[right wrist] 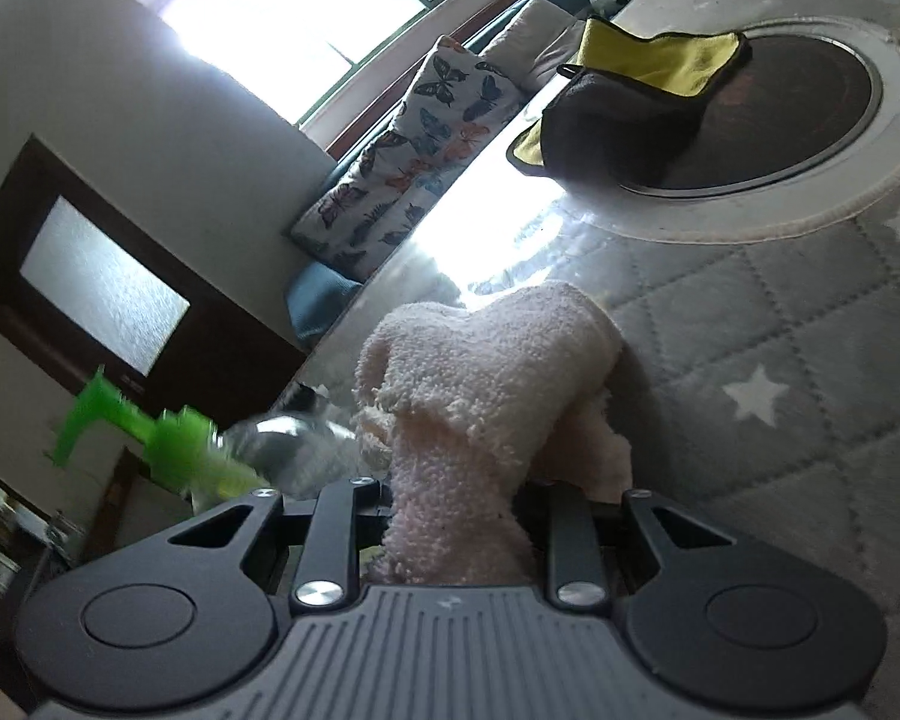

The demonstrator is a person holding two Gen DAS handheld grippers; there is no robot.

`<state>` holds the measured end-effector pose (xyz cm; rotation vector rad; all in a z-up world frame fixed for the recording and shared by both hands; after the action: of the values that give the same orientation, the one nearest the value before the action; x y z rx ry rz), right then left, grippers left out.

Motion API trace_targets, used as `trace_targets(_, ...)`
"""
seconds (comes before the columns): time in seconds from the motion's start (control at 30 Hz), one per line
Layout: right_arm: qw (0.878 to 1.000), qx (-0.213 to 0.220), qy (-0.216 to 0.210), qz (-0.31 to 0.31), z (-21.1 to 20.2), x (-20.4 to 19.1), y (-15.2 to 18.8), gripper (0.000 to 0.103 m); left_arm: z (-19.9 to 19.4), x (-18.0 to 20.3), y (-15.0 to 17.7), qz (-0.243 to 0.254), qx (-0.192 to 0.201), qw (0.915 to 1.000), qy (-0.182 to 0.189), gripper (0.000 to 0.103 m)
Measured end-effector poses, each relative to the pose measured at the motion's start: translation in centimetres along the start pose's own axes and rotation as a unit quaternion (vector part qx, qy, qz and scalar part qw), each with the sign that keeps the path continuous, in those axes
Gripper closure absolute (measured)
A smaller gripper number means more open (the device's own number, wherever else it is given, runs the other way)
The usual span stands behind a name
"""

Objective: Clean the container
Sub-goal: 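Drape the towel over the bottle top and rub its side, right gripper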

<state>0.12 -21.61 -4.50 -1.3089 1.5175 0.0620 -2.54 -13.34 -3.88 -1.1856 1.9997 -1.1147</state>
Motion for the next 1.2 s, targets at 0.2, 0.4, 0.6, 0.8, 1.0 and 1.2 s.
trace_targets(0.2, 1.000, 0.019, -0.008, -0.018, -2.1, -2.0, -0.2, 0.079, 0.3, -0.7, -0.4, -0.001, 0.000, 1.0000, 0.001, 0.016)
trace_targets(0.4, 0.996, 0.051, -0.063, -0.024, -3.9, -5.8, -2.2, 0.079, 0.3, -0.3, -0.2, 0.001, -0.001, 1.0000, 0.000, 0.016)
trace_targets(0.6, 0.996, 0.051, -0.069, -0.004, -2.2, -5.4, -2.6, 0.079, 0.3, -0.5, -0.2, 0.000, -0.001, 1.0000, 0.001, 0.016)
trace_targets(0.8, 0.998, 0.042, -0.037, 0.022, -1.0, -2.7, -2.0, 0.079, 0.3, -0.6, -0.2, -0.001, -0.002, 1.0000, 0.002, 0.016)
trace_targets(1.0, 1.000, 0.026, 0.001, 0.012, -0.3, -0.7, -0.4, 0.079, 0.4, -0.6, -0.2, 0.000, -0.002, 1.0000, 0.002, 0.016)
trace_targets(1.2, 0.998, 0.017, 0.042, -0.051, -0.7, -1.5, 0.6, 0.079, 0.5, -0.7, -0.2, 0.002, -0.004, 1.0000, 0.000, 0.016)
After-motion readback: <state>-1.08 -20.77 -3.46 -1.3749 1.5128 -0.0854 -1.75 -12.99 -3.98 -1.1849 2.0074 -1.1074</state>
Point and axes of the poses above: each gripper's, at about its wrist camera, not at the fingertips, and z roughly the way its jaws point, x to its right, y to its underside, the point moved 9 cm from there along z, roughly the way its jaws point, and after that the axes turned 5 degrees about -y, right-handed, at the moved point
